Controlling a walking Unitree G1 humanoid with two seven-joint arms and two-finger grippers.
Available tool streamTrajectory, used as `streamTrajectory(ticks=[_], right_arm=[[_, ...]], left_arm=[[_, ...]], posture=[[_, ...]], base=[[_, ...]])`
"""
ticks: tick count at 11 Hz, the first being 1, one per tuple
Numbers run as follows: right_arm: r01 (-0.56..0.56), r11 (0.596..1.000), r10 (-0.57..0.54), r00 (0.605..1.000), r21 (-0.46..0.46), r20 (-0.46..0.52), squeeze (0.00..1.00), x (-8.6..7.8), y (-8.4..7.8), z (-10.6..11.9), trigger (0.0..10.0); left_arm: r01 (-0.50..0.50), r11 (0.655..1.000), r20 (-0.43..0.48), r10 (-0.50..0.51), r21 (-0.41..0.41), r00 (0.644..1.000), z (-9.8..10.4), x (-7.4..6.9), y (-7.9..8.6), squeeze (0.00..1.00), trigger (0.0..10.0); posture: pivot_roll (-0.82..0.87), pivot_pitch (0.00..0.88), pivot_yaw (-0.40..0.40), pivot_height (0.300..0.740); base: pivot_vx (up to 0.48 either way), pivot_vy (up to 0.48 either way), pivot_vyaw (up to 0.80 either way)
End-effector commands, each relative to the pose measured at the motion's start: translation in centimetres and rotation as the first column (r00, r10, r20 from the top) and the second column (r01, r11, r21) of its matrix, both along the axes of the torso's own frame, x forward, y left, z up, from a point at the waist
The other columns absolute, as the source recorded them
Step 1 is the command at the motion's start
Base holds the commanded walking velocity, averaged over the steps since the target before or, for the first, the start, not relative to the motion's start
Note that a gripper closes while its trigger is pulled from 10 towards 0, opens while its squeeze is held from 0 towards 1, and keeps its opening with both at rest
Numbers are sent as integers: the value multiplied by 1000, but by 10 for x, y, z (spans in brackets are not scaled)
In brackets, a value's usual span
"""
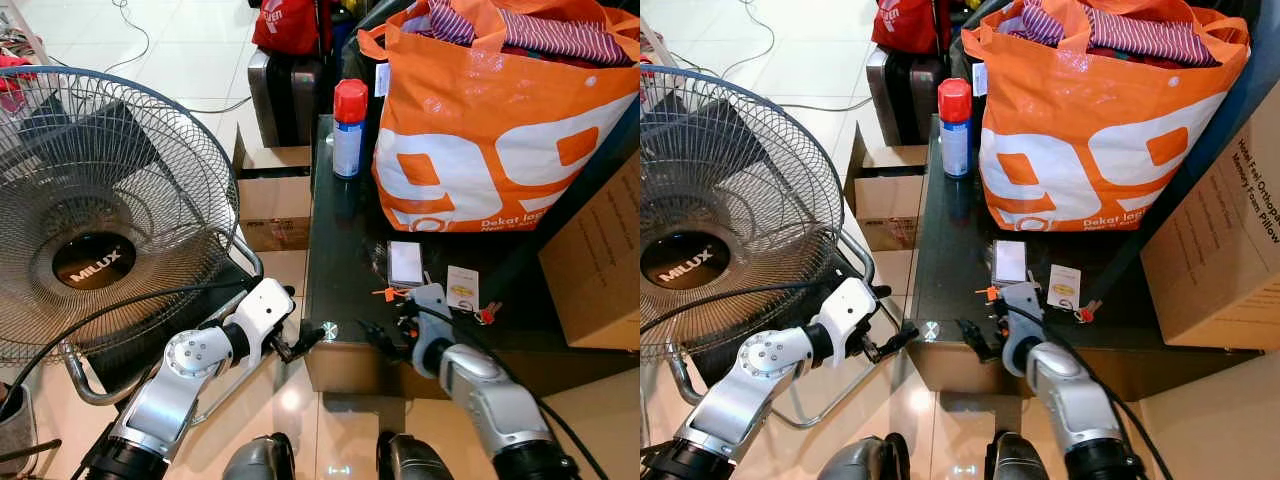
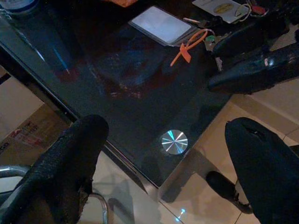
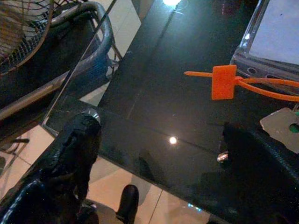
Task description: Hang keys on a hook
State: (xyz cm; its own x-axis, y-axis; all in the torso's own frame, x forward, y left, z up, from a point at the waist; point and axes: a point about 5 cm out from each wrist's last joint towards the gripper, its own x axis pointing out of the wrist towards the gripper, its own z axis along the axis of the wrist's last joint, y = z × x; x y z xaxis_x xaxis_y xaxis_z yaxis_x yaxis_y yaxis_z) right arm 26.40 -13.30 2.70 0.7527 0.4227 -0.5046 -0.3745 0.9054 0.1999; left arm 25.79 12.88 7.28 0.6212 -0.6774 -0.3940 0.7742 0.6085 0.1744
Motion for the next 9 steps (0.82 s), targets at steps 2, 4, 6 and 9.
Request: streamTrajectory(ticks=[2,4,6,9], right_arm=[[53,998,-53,999,-21,3,0,4,-3,-4,10000],[90,995,-90,996,-48,-6,0,8,-5,-9,10000],[73,993,-77,996,-98,-37,0,3,-10,-16,10000],[92,989,-99,994,-118,-51,0,-9,-38,-21,10000]], left_arm=[[13,1000,-14,-13,11,1000,-2,-1,1,0,10000],[27,1000,-18,-27,13,999,-2,-2,1,0,10000],[32,999,-17,-32,15,999,-1,-2,0,0,10000],[40,999,-19,-40,16,999,-2,-2,0,0,10000]], posture=[[-119,184,92,740],[-116,177,96,740],[-116,172,96,740],[-116,165,95,740]], base=[[0,0,0],[0,0,0],[0,0,0],[0,0,0]])
